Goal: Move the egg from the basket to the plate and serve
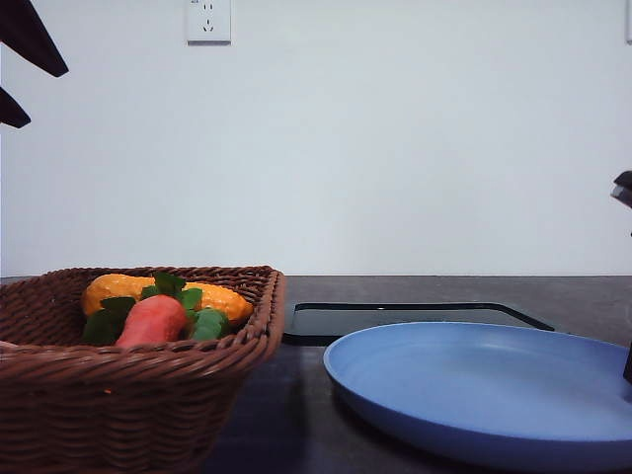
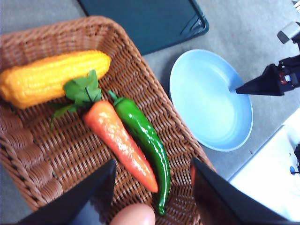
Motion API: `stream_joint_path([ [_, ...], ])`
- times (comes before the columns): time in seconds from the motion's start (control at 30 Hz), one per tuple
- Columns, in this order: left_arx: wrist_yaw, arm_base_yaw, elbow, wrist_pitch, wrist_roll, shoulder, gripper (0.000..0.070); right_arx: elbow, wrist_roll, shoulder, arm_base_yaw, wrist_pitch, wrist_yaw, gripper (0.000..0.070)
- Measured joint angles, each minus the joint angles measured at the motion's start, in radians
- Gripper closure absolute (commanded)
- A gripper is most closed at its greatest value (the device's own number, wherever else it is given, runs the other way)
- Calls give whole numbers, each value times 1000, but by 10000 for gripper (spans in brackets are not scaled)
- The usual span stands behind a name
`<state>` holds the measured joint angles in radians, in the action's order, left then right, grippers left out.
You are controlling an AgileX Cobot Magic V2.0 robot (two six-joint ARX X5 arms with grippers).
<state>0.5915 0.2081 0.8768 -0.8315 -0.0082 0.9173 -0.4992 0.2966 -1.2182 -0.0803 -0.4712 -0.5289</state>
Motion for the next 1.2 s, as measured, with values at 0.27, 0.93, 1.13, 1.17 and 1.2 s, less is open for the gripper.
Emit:
stream_joint_path([
  [0.27,0,8,0,-6,0,0,374,0,0,-6,0,37,1,700],
  [0.93,-270,221,0,-111,99,14,283,0,0,244,114,-15,10,700],
  [1.13,-363,354,46,-199,162,96,283,0,0,306,130,-16,10,700],
  [1.17,-373,373,60,-207,170,111,283,0,0,311,130,-17,10,700],
  [1.2,-382,392,74,-214,177,127,283,0,0,314,130,-17,10,700],
])
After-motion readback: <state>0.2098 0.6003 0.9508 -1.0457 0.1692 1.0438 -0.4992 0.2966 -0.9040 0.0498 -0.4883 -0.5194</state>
